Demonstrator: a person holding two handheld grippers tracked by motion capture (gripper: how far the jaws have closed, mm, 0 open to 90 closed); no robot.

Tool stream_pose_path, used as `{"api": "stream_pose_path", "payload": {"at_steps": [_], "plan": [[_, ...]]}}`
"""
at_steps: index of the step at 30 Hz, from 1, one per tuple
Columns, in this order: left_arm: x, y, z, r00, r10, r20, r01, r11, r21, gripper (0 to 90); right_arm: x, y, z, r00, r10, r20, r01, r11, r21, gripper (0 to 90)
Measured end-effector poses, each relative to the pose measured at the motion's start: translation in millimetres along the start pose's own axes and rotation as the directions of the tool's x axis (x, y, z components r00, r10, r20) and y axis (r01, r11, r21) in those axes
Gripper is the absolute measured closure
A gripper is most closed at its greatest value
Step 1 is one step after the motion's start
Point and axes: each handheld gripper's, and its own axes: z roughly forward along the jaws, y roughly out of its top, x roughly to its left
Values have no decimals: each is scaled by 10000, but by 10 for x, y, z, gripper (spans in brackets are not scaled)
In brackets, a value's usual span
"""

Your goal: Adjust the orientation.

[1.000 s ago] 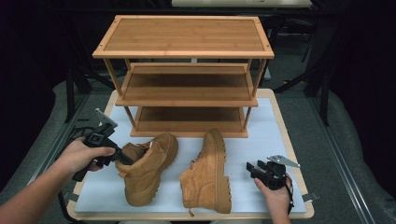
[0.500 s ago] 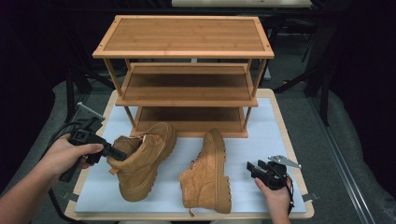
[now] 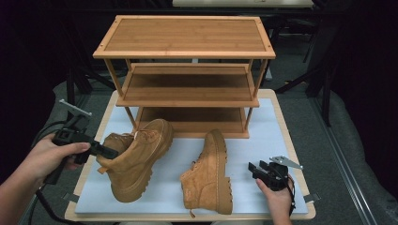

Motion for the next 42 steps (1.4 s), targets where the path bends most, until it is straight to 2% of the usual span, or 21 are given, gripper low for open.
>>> {"api": "stream_pose_path", "payload": {"at_steps": [4, 7, 11, 12, 16, 19, 22, 26, 27, 29, 30, 34, 37, 38, 40, 42], "plan": [[-118, -15, -160, 9998, 125, 154, -123, 9998, -132, 798, -1, -3, 5, 10000, 28, -5, -28, 10000, -62, 462], [-216, -54, -273, 9991, 395, 127, -391, 9988, -304, 798, -7, -1, -8, 10000, 27, 28, -27, 10000, -32, 462], [-312, -62, -424, 9975, 492, 498, -456, 9965, -699, 799, -4, -4, -3, 9999, -36, 141, 37, 10000, -32, 462], [-347, -57, -448, 9968, 616, 500, -575, 9953, -781, 798, -1, -6, 4, 9999, -31, 126, 32, 10000, -76, 461], [-381, 5, -484, 9927, 597, 1047, -475, 9921, -1161, 799, -1, -5, 5, 10000, -26, 85, 27, 9999, -148, 461], [-397, 73, -476, 9914, 584, 1170, -401, 9874, -1532, 798, -6, -2, -8, 9999, 9, 116, -9, 10000, -64, 461], [-424, 186, -448, 9934, 560, 1002, -352, 9796, -1980, 798, -11, -4, -2, 10000, 48, 59, -47, 9999, -165, 461], [-468, 385, -414, 9964, 370, 764, -188, 9736, -2273, 797, -11, -3, -6, 10000, 49, 66, -48, 9998, -217, 461], [-467, 433, -410, 9965, 261, 797, -59, 9701, -2428, 796, -12, -4, -6, 10000, 54, 56, -53, 9997, -227, 461], [-485, 532, -395, 9976, 171, 667, -3, 9697, -2442, 795, -14, -8, 7, 9999, 98, 59, -96, 9994, -327, 461], [-483, 578, -395, 9974, 108, 713, 75, 9678, -2516, 795, -17, -9, 9, 9999, 110, 13, -110, 9995, -312, 461], [-522, 746, -363, 9992, -41, 406, 149, 9625, -2707, 794, -20, -7, 1, 9999, 129, 29, -128, 9997, -198, 461], [-543, 852, -339, 9997, -188, 173, 231, 9544, -2978, 795, -19, -6, -3, 9999, 141, 11, -140, 9996, -230, 461], [-542, 881, -331, 9995, -251, 217, 306, 9494, -3127, 795, -19, -6, -3, 9999, 135, 6, -135, 9996, -243, 461], [-543, 943, -310, 9993, -369, 96, 381, 9456, -3230, 794, -21, -5, -6, 9999, 143, -7, -143, 9996, -251, 461], [-535, 995, -286, 9989, -442, 140, 463, 9383, -3428, 794, -23, -7, 4, 9998, 168, -50, -170, 9991, -386, 461]]}}
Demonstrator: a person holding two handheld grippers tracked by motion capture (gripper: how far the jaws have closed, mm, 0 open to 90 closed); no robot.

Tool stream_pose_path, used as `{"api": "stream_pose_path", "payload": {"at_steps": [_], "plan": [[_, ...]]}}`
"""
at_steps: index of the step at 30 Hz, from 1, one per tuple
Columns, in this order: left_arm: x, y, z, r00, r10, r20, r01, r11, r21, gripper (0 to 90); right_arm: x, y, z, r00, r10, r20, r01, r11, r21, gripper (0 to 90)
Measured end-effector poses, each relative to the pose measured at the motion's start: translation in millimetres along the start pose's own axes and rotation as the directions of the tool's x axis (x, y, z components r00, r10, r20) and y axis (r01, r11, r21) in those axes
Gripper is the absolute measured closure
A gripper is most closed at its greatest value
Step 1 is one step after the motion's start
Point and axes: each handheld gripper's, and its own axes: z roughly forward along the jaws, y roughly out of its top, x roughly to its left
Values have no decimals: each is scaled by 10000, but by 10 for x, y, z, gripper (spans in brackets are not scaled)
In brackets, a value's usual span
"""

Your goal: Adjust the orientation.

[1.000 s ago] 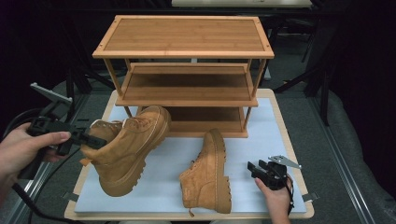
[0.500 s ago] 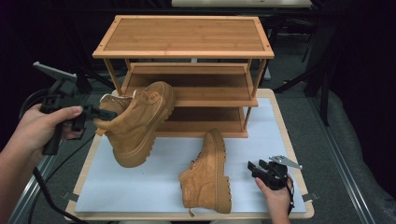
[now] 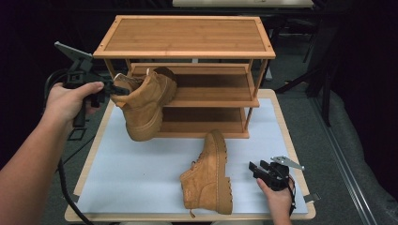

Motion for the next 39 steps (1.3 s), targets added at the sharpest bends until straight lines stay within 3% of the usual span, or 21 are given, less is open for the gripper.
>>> {"api": "stream_pose_path", "payload": {"at_steps": [6, 12, 14, 19, 22, 26, 29, 31, 34, 37, 39], "plan": [[44, 91, 161, 9994, -339, -80, 334, 9977, -586, 794, -6, 4, -16, 9999, 110, -68, -111, 9998, -142, 461], [-10, 107, 295, 9995, -235, -201, 210, 9932, -1146, 793, -15, 7, -22, 9998, 164, -91, -166, 9997, -166, 461], [-12, 101, 350, 9996, -223, -150, 208, 9952, -954, 790, -19, 9, -23, 9997, 185, -131, -187, 9997, -161, 461], [-142, 14, 430, 9948, 316, -965, -398, 9957, -839, 775, -22, 12, -27, 9997, 210, -156, -213, 9996, -211, 461], [-178, -33, 468, 9930, 465, -1089, -550, 9955, -766, 755, -19, 15, -26, 9998, 178, -134, -178, 9998, -9, 461], [-202, -77, 499, 9928, 495, -1088, -568, 9963, -647, 721, -3, 11, -19, 9997, 162, -188, -165, 9997, -176, 461], [-163, -89, 477, 9978, 402, -526, -439, 9965, -705, 640, 0, 10, -15, 9997, 156, -163, -158, 9998, -139, 461], [-143, -105, 456, 9973, 588, -446, -625, 9943, -859, 600, 3, 9, -14, 9997, 161, -169, -164, 9997, -158, 461], [-166, -142, 412, 9911, 1130, -707, -1196, 9880, -977, 562, 4, 16, -26, 9999, 117, -124, -117, 9999, 64, 461], [-197, -202, 332, 9823, 1697, -789, -1771, 9791, -1001, 533, 23, 21, -19, 9992, 194, -339, -196, 9998, -54, 461], [-195, -247, 239, 9810, 1851, -575, -1906, 9751, -1134, 534, 48, 44, -42, 9992, 84, -381, -76, 9997, 220, 460]]}}
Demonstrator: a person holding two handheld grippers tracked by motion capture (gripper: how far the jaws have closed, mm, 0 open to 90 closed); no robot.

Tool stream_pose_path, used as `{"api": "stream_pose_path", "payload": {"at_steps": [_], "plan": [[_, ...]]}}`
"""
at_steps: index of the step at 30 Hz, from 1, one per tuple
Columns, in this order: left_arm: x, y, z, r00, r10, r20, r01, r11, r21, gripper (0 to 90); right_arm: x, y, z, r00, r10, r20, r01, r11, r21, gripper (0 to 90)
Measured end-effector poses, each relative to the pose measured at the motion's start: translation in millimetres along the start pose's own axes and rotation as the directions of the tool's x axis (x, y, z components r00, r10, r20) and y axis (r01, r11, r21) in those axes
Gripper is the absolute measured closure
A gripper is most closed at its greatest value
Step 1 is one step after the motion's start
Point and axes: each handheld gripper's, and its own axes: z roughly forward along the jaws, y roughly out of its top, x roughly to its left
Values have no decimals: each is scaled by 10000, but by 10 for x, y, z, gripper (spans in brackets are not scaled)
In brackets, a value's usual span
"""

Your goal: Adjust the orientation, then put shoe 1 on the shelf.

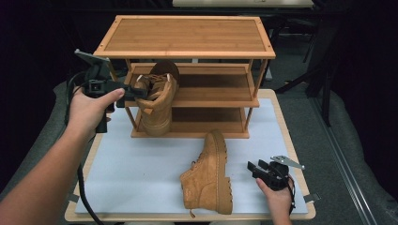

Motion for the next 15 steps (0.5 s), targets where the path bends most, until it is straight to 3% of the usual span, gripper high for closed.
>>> {"api": "stream_pose_path", "payload": {"at_steps": [1, 3, 5, 6, 8, 12, 14, 15], "plan": [[5, -21, -49, 9999, 2, 152, -2, 10000, -10, 534, 18, 2, 12, 10000, -52, -30, 51, 9998, -184, 459], [28, -72, -148, 9993, 237, 290, -237, 9997, -11, 535, 55, 19, 0, 9999, -137, -74, 137, 9999, 22, 457], [79, -151, -222, 9983, 552, 189, -554, 9984, 76, 535, 104, 34, 8, 9995, -255, -191, 255, 9997, 36, 458], [112, -188, -242, 9977, 663, 133, -664, 9978, 87, 535, 124, 49, -11, 9988, -358, -330, 368, 9988, 315, 461], [248, -323, -267, 9961, 871, -120, -870, 9962, 59, 535, 172, 75, -23, 9981, -522, -314, 534, 9979, 374, 476], [553, -608, -187, 9940, 1071, -215, -1072, 9942, -31, 536, 273, 174, -79, 9942, -678, -831, 742, 9943, 770, 510], [687, -739, -108, 9932, 1139, -244, -1145, 9931, -257, 535, 336, 220, -100, 9951, -751, -646, 801, 9936, 800, 531], [801, -859, -16, 9922, 1225, -222, -1234, 9915, -421, 534, 360, 238, -110, 9942, -760, -765, 819, 9936, 779, 532]]}}
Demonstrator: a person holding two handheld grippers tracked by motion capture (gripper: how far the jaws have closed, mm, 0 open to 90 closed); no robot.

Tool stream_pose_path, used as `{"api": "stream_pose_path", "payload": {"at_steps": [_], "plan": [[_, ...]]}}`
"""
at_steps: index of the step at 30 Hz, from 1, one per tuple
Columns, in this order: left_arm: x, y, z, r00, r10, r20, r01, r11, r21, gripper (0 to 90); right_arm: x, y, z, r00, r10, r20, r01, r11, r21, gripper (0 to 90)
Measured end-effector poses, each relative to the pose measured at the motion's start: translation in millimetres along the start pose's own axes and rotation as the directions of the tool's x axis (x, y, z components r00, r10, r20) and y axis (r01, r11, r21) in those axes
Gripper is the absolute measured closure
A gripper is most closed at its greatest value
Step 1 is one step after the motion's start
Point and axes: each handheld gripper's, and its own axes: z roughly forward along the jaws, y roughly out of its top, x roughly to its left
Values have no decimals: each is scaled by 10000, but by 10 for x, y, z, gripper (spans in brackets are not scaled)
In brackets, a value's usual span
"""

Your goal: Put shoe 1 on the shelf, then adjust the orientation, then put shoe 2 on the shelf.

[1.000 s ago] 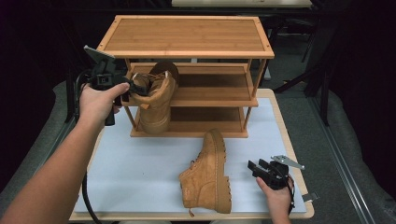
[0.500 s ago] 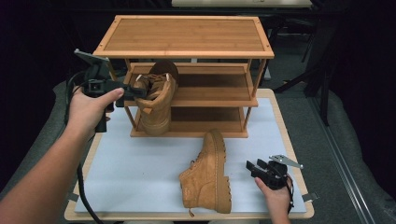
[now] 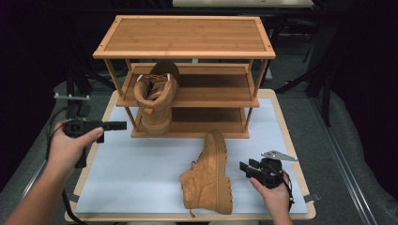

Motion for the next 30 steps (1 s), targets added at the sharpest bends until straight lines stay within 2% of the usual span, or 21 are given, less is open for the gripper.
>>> {"api": "stream_pose_path", "payload": {"at_steps": [4, 5, 7, 8, 9, 10, 11, 14, 16, 17, 18, 19, 20, 25, 26, 30], "plan": [[224, -352, 289, 9999, 49, 156, -45, 9997, -260, 510, 150, 102, -55, 9985, -423, -342, 435, 9985, 346, 537], [263, -427, 360, 9998, 119, 135, -115, 9995, -296, 510, 193, 124, -52, 9970, -502, -590, 523, 9980, 358, 549], [303, -543, 462, 9997, 260, 28, -259, 9989, -396, 510, 243, 159, -61, 9959, -721, -545, 753, 9954, 588, 562], [326, -658, 562, 9986, 504, -155, -510, 9979, -391, 510, 261, 173, -60, 9953, -759, -594, 799, 9946, 666, 578], [331, -730, 627, 9974, 695, -167, -700, 9970, -338, 510, 291, 203, -70, 9938, -916, -629, 970, 9913, 888, 628], [339, -792, 677, 9961, 867, -142, -870, 9959, -250, 509, 298, 222, -77, 9916, -953, -876, 1036, 9900, 957, 640], [340, -838, 710, 9958, 886, -226, -892, 9956, -277, 510, 316, 240, -87, 9911, -1014, -862, 1097, 9891, 984, 654], [383, -982, 799, 9888, 1311, -712, -1322, 9912, -113, 511, 371, 290, -132, 9902, -1041, -933, 1131, 9889, 967, 697], [435, -1024, 822, 9941, 957, -508, -968, 9951, -189, 510, 421, 329, -161, 9862, -1194, -1148, 1307, 9867, 965, 717], [450, -1041, 830, 9948, 905, -463, -919, 9954, -279, 504, 465, 350, -172, 9842, -1312, -1189, 1430, 9849, 974, 736], [463, -1069, 850, 9934, 974, -611, -994, 9946, -293, 495, 495, 357, -170, 9841, -1358, -1147, 1468, 9847, 938, 753], [469, -1087, 868, 9931, 961, -673, -975, 9951, -175, 493, 532, 373, -165, 9792, -1530, -1331, 1669, 9808, 1005, 773], [483, -1102, 881, 9938, 934, -604, -941, 9955, -85, 494, 569, 379, -149, 9788, -1699, -1142, 1814, 9783, 998, 789], [541, -1158, 923, 9969, 655, -433, -647, 9977, 188, 494, 669, 418, -58, 9720, -2032, -1180, 2192, 9650, 1442, 876], [555, -1167, 927, 9974, 586, -418, -577, 9981, 227, 494, 681, 422, -45, 9702, -2062, -1272, 2240, 9635, 1465, 885], [592, -1173, 915, 9986, 394, -345, -385, 9990, 240, 494, 729, 453, -32, 9695, -2201, -1079, 2357, 9579, 1638, 895]]}}
